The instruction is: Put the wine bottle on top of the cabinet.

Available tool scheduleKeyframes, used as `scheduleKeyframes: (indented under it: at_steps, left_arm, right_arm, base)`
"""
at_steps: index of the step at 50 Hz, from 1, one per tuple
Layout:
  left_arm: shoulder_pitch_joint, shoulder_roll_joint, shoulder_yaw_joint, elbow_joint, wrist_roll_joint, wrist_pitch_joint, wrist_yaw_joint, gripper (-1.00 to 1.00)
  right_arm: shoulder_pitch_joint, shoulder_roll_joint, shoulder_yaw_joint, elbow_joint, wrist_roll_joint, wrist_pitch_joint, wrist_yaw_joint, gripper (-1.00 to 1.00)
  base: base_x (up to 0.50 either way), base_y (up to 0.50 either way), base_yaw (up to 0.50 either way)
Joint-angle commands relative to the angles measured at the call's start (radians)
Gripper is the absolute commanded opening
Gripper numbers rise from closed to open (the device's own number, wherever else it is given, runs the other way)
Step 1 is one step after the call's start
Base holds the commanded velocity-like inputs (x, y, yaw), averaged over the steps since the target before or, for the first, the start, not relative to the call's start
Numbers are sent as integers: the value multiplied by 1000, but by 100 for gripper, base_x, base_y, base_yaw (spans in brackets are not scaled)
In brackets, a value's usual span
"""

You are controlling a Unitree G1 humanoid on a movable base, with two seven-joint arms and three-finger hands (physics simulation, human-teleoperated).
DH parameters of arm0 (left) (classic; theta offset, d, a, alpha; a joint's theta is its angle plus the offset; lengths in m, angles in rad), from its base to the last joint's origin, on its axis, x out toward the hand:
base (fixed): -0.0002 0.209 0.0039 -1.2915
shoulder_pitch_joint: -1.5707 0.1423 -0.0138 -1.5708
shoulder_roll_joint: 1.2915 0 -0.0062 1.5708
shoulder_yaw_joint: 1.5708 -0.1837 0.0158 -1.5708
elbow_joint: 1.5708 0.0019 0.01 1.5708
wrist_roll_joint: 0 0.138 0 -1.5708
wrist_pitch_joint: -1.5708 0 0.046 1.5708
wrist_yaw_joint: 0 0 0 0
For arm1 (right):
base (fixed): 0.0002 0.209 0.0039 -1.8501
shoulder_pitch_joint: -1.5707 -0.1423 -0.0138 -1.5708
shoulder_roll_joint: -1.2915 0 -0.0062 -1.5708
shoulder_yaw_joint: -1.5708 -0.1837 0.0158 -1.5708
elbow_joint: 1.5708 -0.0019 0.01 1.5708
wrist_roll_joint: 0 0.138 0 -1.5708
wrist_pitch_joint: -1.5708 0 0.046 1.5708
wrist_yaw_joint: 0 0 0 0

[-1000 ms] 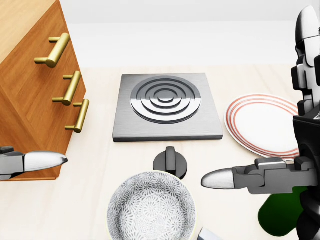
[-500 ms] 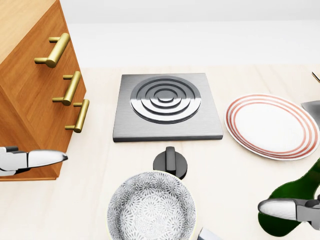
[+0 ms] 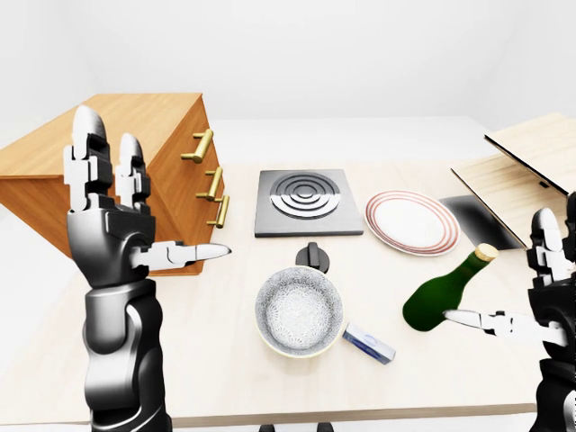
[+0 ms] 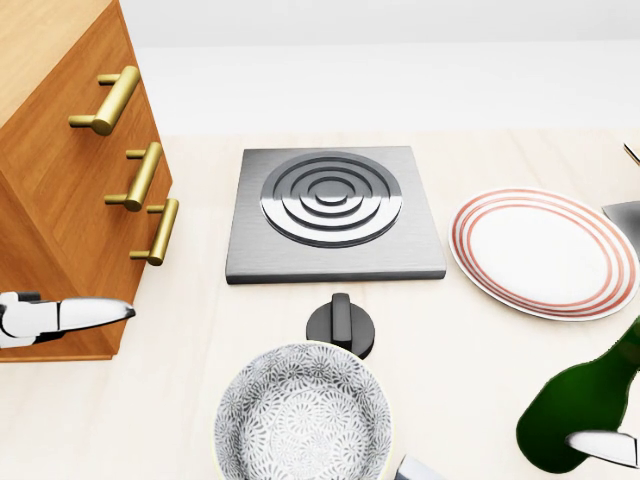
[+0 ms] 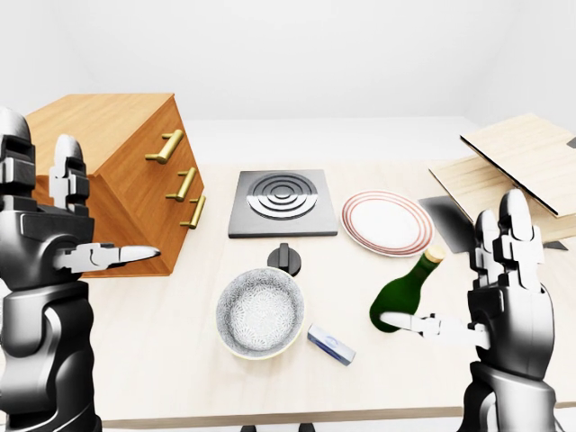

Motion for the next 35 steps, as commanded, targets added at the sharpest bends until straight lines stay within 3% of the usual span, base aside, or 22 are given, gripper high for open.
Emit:
scheduleKeyframes:
  at_steps: [1,13,35]
  left_arm:
    - [6,-3,-4,16,5,0,-4,100]
    - [24,-14,-15,51,24,0,-15,100]
    - [23,-14,-16,91,30,0,-19,100]
  right_arm:
    - [17,-3,-34,114,30,0,-1,100]
    - [18,-27,-56,236,65,0,-14,100]
    - [3,-56,-10,382,76,0,-43,100]
  base:
    - [0,0,0]
    - [0,0,0]
    - [0,0,0]
